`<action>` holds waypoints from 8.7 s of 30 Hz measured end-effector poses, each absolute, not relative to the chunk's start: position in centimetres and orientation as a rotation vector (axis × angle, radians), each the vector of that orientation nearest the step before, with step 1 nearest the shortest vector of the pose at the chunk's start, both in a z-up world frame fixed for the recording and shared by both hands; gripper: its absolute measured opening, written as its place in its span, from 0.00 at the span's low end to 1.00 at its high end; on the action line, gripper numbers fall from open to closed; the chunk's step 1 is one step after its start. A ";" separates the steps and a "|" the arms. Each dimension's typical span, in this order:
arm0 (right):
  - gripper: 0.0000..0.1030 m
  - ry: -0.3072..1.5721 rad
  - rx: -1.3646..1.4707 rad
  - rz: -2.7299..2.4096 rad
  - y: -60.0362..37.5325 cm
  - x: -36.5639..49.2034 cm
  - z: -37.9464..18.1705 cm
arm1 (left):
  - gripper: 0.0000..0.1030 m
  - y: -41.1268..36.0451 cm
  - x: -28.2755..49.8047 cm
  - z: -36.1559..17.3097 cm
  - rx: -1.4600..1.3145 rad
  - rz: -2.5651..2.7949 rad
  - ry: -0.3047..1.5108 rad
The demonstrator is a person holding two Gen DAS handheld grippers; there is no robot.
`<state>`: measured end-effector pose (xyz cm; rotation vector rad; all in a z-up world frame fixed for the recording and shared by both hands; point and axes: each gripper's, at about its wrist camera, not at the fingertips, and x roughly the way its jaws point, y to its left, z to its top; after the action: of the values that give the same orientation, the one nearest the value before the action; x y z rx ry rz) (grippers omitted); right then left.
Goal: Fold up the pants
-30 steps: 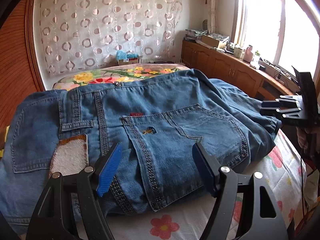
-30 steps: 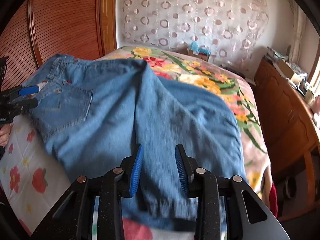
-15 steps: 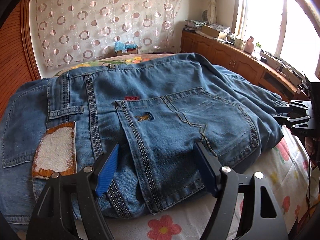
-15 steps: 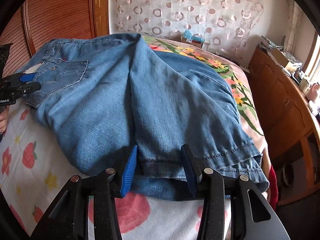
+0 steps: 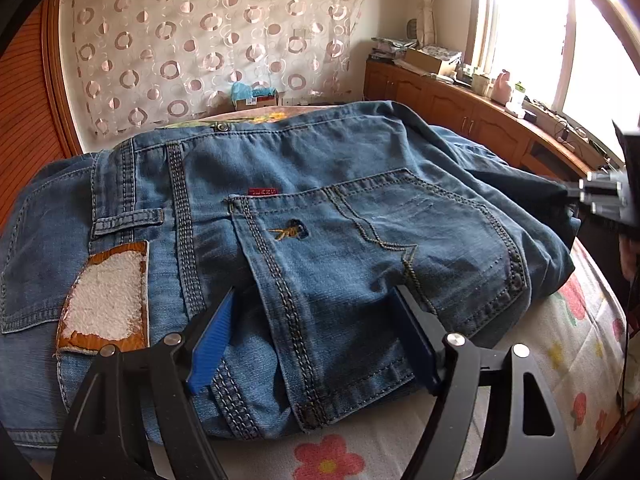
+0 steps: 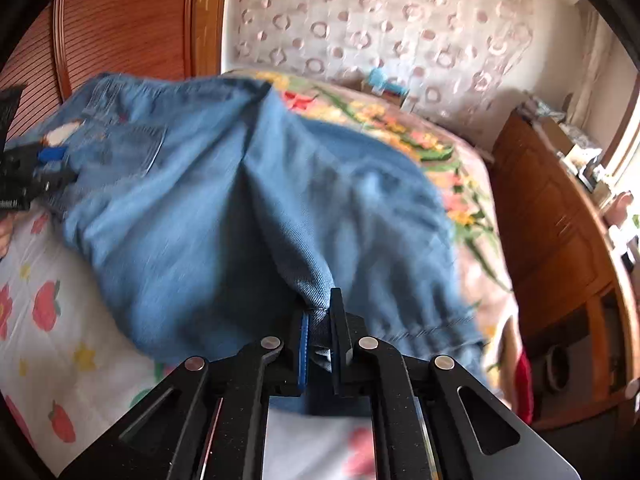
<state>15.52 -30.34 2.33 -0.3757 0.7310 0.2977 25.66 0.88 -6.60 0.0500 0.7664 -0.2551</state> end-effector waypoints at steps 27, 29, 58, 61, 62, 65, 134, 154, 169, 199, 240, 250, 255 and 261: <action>0.06 0.705 -0.372 -0.006 -30.7 30.9 4.7 | 0.75 1.2 24.9 -3.5 0.035 -0.257 0.692; 0.06 0.724 -0.333 -0.020 -31.0 31.8 4.6 | 0.75 1.5 24.9 -3.6 0.030 -0.253 0.699; 0.39 0.706 -0.118 0.118 -34.1 16.8 5.8 | 0.75 3.4 19.6 -1.9 0.008 -0.200 0.662; 0.39 0.693 -0.116 0.130 -34.7 14.9 5.8 | 0.75 3.2 18.6 -1.5 0.015 -0.196 0.653; 0.39 0.688 -0.117 0.135 -34.7 14.4 5.8 | 0.75 3.1 18.2 -1.3 0.017 -0.195 0.650; 0.39 0.695 -0.088 0.158 -35.1 13.7 5.4 | 0.75 2.8 17.3 -0.9 0.018 -0.199 0.640; 0.04 0.738 0.102 0.077 -36.0 20.3 2.9 | 0.41 11.6 21.6 -6.9 -0.049 -0.040 0.800; 0.03 0.565 -0.013 0.069 -33.9 20.8 9.0 | 0.03 11.0 21.0 2.8 0.058 -0.072 0.593; 0.02 0.450 -0.068 0.163 -32.8 11.5 12.0 | 0.03 14.1 15.3 12.5 0.044 -0.048 0.432; 0.06 0.731 0.119 0.274 -39.1 -0.3 -4.7 | 0.23 17.0 2.1 0.3 -0.029 -0.030 0.655; 0.31 0.696 0.099 0.155 -40.9 1.5 -5.9 | 0.75 1.6 9.1 -3.3 0.026 -0.333 0.744; 0.31 0.759 0.055 0.144 -40.9 2.7 -8.0 | 0.75 0.8 9.5 -5.3 0.017 -0.335 0.805; 0.31 0.753 0.016 0.128 -40.9 2.8 -8.1 | 0.75 0.7 9.3 -5.6 0.013 -0.332 0.804; 0.32 0.753 0.033 0.107 -41.7 3.2 -7.9 | 0.75 0.7 9.3 -6.0 0.012 -0.329 0.805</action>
<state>3.22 -41.71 -7.93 0.0333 0.7527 0.1071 9.29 0.69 -6.03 0.0124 0.8046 -0.3286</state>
